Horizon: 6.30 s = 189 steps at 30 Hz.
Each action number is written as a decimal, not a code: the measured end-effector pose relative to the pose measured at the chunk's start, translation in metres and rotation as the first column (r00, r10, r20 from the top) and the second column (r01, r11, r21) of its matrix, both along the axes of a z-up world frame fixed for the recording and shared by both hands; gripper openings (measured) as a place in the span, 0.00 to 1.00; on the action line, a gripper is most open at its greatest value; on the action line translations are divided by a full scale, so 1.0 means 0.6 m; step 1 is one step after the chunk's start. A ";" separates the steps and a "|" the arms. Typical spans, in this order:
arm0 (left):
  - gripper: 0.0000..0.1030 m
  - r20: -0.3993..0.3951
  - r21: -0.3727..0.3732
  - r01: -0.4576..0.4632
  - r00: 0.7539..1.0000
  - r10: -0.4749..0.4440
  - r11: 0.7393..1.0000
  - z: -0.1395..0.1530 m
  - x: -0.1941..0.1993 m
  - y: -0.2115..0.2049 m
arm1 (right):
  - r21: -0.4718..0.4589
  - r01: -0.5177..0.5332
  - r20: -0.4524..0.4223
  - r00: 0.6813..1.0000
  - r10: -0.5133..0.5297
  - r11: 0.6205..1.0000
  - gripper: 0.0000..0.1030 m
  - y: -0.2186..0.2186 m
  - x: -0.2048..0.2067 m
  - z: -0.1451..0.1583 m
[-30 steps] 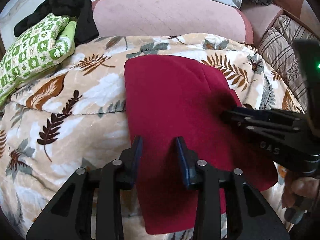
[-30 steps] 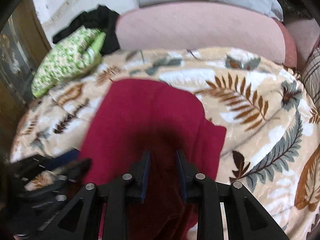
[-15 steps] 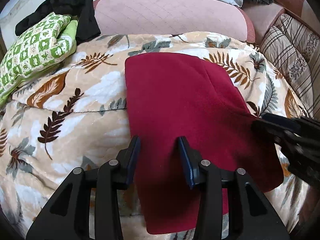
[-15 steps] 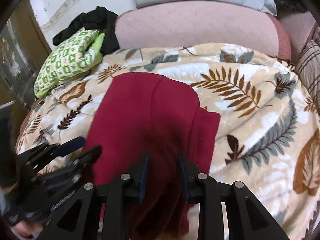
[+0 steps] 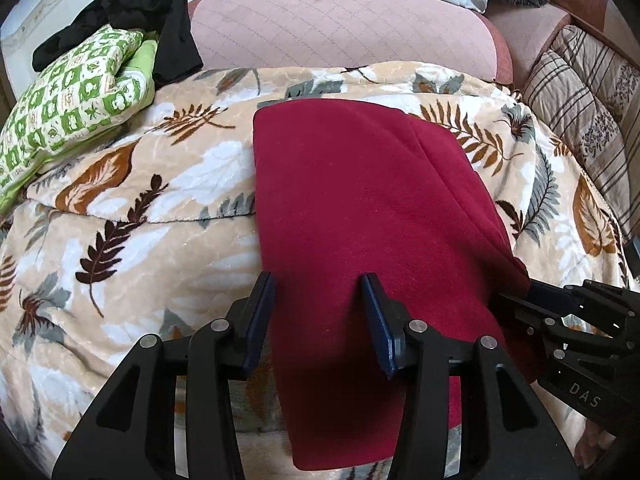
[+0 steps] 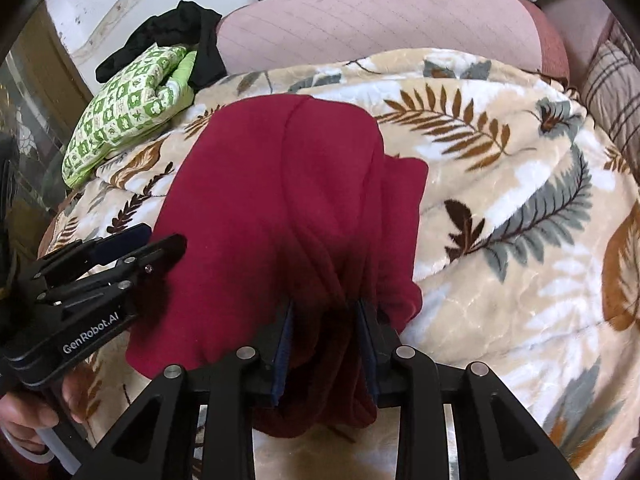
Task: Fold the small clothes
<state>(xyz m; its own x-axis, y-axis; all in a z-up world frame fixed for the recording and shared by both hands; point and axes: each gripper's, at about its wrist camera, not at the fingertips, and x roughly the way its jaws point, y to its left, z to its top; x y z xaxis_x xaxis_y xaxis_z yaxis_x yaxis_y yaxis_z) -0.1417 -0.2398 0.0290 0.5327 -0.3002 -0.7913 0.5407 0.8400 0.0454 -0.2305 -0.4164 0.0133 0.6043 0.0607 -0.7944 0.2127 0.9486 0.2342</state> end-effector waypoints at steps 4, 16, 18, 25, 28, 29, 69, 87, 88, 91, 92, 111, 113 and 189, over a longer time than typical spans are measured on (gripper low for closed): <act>0.44 0.003 0.004 0.000 1.000 0.000 1.000 0.000 -0.001 0.001 | -0.011 -0.005 -0.022 1.000 0.005 1.000 0.27 0.004 0.002 0.006; 0.44 0.002 0.002 -0.003 1.000 0.003 1.000 0.000 -0.002 0.003 | 0.169 0.123 0.081 0.987 -0.138 0.978 0.51 -0.054 0.025 0.053; 0.44 0.001 0.002 -0.001 1.000 0.001 1.000 0.000 -0.001 0.004 | 0.229 0.145 0.058 0.985 -0.162 0.963 0.50 -0.066 0.046 0.040; 0.44 -0.007 -0.001 -0.002 1.000 0.002 1.000 -0.001 0.001 0.003 | 0.195 0.130 0.025 0.990 -0.137 0.972 0.31 -0.060 0.099 0.009; 0.50 -0.013 -0.007 -0.003 1.000 0.003 1.000 -0.002 0.003 0.002 | 0.137 0.094 0.051 0.993 -0.102 0.986 0.19 -0.055 0.092 0.023; 0.53 -0.016 -0.009 -0.005 1.000 0.004 1.000 -0.002 0.003 0.002 | 0.119 0.090 0.062 0.993 -0.098 0.989 0.18 -0.053 0.085 0.029; 0.78 -0.342 -0.301 -0.047 0.938 -0.062 0.953 -0.049 0.093 0.029 | 0.316 0.127 0.057 0.987 -0.152 0.940 0.72 -0.094 0.079 -0.038; 0.52 -0.257 -0.208 0.012 0.964 -0.066 0.978 0.038 -0.021 0.117 | 0.286 0.016 0.107 0.993 -0.048 0.958 0.34 0.027 -0.004 0.055; 0.52 -0.257 -0.200 0.008 0.964 -0.060 0.980 0.038 -0.033 0.132 | 0.290 0.006 0.106 0.994 -0.039 0.957 0.34 0.039 -0.012 0.055; 0.52 -0.270 -0.179 -0.008 0.962 -0.042 0.984 0.029 -0.064 0.160 | 0.301 -0.018 0.090 0.996 -0.010 0.953 0.34 0.074 -0.032 0.045; 0.52 -0.273 -0.175 -0.012 0.961 -0.037 0.985 0.026 -0.072 0.165 | 0.301 -0.022 0.084 0.996 -0.003 0.953 0.34 0.082 -0.038 0.040; 0.54 -0.146 -0.097 -0.082 0.987 0.067 0.992 0.034 -0.128 0.194 | 0.043 -0.200 0.107 0.975 0.195 0.979 0.36 0.196 -0.098 0.090; 0.54 -0.139 -0.080 -0.084 0.988 0.072 0.993 0.031 -0.130 0.193 | 0.002 -0.214 0.064 0.975 0.213 0.977 0.34 0.210 -0.098 0.067; 0.54 0.080 -0.022 -0.209 0.974 0.210 0.978 0.079 -0.178 0.208 | -0.144 0.017 0.034 0.999 -0.013 0.989 0.48 0.250 -0.125 0.087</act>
